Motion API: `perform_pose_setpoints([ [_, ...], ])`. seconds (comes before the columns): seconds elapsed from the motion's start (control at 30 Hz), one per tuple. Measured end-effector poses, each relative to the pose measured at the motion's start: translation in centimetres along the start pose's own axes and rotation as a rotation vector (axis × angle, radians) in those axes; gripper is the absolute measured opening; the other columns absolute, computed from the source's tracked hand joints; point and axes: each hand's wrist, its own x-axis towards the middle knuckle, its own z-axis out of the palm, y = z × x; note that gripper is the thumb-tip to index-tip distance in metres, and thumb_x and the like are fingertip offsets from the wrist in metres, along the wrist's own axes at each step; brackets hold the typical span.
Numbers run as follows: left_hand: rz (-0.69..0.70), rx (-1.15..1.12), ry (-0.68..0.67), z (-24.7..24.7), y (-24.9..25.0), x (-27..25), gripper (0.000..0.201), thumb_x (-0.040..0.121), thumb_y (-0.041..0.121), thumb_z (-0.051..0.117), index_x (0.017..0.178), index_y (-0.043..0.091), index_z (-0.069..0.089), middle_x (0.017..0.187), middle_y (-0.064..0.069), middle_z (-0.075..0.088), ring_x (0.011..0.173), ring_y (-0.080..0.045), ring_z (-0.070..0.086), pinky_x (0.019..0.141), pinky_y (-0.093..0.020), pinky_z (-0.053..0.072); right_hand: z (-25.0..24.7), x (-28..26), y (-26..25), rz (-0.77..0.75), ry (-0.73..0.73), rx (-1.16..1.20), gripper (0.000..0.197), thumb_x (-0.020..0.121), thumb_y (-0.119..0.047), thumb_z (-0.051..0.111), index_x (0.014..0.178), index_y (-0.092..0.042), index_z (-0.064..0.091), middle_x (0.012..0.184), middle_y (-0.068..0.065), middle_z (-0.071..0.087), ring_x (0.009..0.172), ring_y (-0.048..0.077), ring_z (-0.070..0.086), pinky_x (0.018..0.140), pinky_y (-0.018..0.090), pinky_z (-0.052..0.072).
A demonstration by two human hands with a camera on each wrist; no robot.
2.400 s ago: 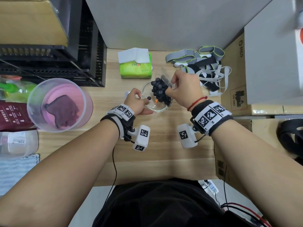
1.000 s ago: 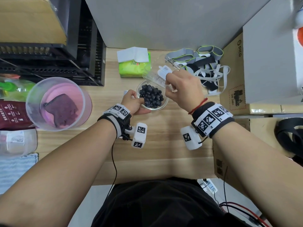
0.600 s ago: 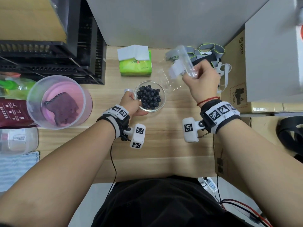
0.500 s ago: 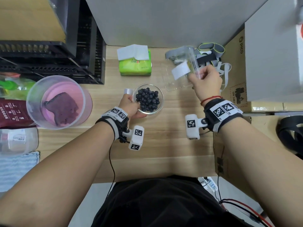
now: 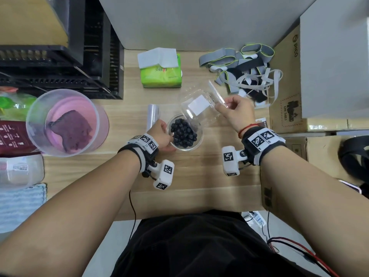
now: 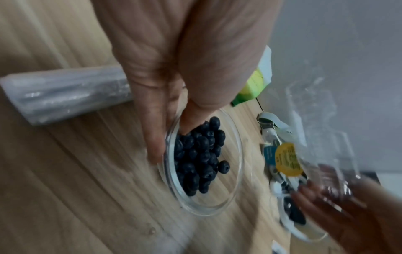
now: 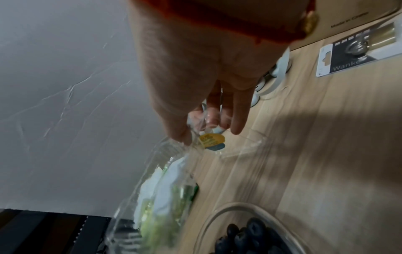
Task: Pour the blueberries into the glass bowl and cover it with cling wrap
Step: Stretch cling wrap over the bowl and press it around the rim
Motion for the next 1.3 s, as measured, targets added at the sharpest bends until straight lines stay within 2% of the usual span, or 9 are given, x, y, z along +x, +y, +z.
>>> perform_pose_setpoints([
  [0.2, 0.131, 0.342, 0.139, -1.3, 2.0, -0.8, 0.011, 0.098, 0.025, 0.049, 0.105, 0.026, 0.057, 0.117, -0.006, 0.064, 0.096, -0.028, 0.064, 0.085, -0.040, 0.057, 0.0, 0.2, -0.6, -0.079, -0.062, -0.052, 0.024, 0.073, -0.035, 0.082, 0.083, -0.018, 0.069, 0.067, -0.010, 0.055, 0.063, 0.008, 0.048, 0.065, 0.027, 0.044],
  [0.37, 0.238, -0.093, 0.072, -1.4, 6.2, -2.3, 0.060, 0.098, 0.065, 0.027, 0.110, 0.021, 0.066, 0.112, -0.004, 0.068, 0.098, -0.023, 0.066, 0.089, -0.041, 0.056, -0.3, 0.2, -1.3, -0.037, -0.128, 0.026, 0.027, 0.071, -0.035, 0.086, 0.091, -0.021, 0.074, 0.086, -0.009, 0.069, 0.077, 0.002, 0.060, 0.073, 0.016, 0.048],
  [0.5, 0.232, -0.245, -0.059, -0.4, 7.0, -2.6, 0.029, 0.099, 0.032, 0.057, 0.120, 0.012, 0.061, 0.104, -0.012, 0.068, 0.073, -0.023, 0.065, 0.064, -0.039, 0.063, -0.7, -0.1, -2.6, -0.050, -0.142, 0.197, 0.025, 0.075, -0.032, 0.084, 0.093, -0.015, 0.076, 0.087, -0.006, 0.072, 0.079, 0.000, 0.065, 0.074, 0.011, 0.050],
  [0.63, 0.241, -0.180, -0.024, 0.1, 6.3, -1.8, 0.026, 0.096, 0.001, 0.054, 0.118, 0.014, 0.058, 0.096, -0.016, 0.065, 0.050, -0.013, 0.060, 0.049, -0.030, 0.058, -1.3, 0.6, -4.1, 0.021, -0.028, 0.537, 0.012, 0.086, -0.026, 0.074, 0.081, -0.018, 0.067, 0.072, -0.005, 0.061, 0.063, 0.007, 0.058, 0.081, 0.030, 0.057],
  [0.8, 0.234, -0.220, -0.007, 0.2, 6.0, -1.5, 0.030, 0.097, 0.001, 0.050, 0.117, 0.022, 0.056, 0.098, -0.017, 0.062, 0.058, -0.018, 0.057, 0.056, -0.039, 0.062, -2.1, 1.4, -6.0, 0.160, -0.032, 0.762, 0.026, 0.095, -0.040, 0.058, 0.105, -0.016, 0.054, 0.098, -0.001, 0.050, 0.071, 0.010, 0.050, 0.074, 0.038, 0.060],
  [0.93, 0.216, -0.350, -0.036, 0.3, 7.0, -2.0, 0.023, 0.102, 0.018, 0.046, 0.123, 0.022, 0.054, 0.098, -0.015, 0.066, 0.063, -0.024, 0.063, 0.072, -0.048, 0.057, -2.2, 1.3, -6.1, 0.217, -0.202, 0.494, 0.062, 0.100, -0.058, 0.030, 0.116, -0.011, 0.068, 0.109, 0.000, 0.062, 0.082, 0.012, 0.053, 0.075, 0.037, 0.055],
  [1.03, 0.157, -0.631, -0.070, 0.3, 8.0, -2.7, 0.048, 0.103, 0.052, 0.035, 0.128, 0.016, 0.055, 0.106, -0.016, 0.070, 0.080, -0.032, 0.074, 0.075, -0.053, 0.061, -1.7, 0.4, -5.4, 0.222, -0.348, 0.345, 0.036, 0.096, -0.047, 0.050, 0.116, -0.021, 0.066, 0.110, -0.008, 0.058, 0.107, 0.020, 0.057, 0.088, 0.044, 0.057],
  [1.17, 0.136, -0.771, -0.230, -0.4, 8.6, -2.0, 0.083, 0.087, 0.080, 0.024, 0.134, 0.020, 0.055, 0.122, -0.018, 0.068, 0.111, -0.039, 0.067, 0.085, -0.061, 0.055, -0.8, -0.2, -4.1, 0.345, -0.465, 0.473, 0.043, 0.088, -0.021, 0.069, 0.128, -0.024, 0.053, 0.109, 0.002, 0.059, 0.078, 0.023, 0.059, 0.086, 0.057, 0.056],
  [1.3, 0.148, -0.598, -0.313, -0.3, 9.0, -2.9, 0.047, 0.093, 0.051, 0.059, 0.125, 0.017, 0.057, 0.117, -0.017, 0.069, 0.099, -0.036, 0.071, 0.085, -0.051, 0.058, -0.7, -0.7, -3.5, 0.292, -0.402, 0.515, 0.053, 0.088, -0.006, 0.069, 0.134, -0.011, 0.044, 0.101, 0.011, 0.065, 0.076, 0.027, 0.068, 0.072, 0.040, 0.061],
])
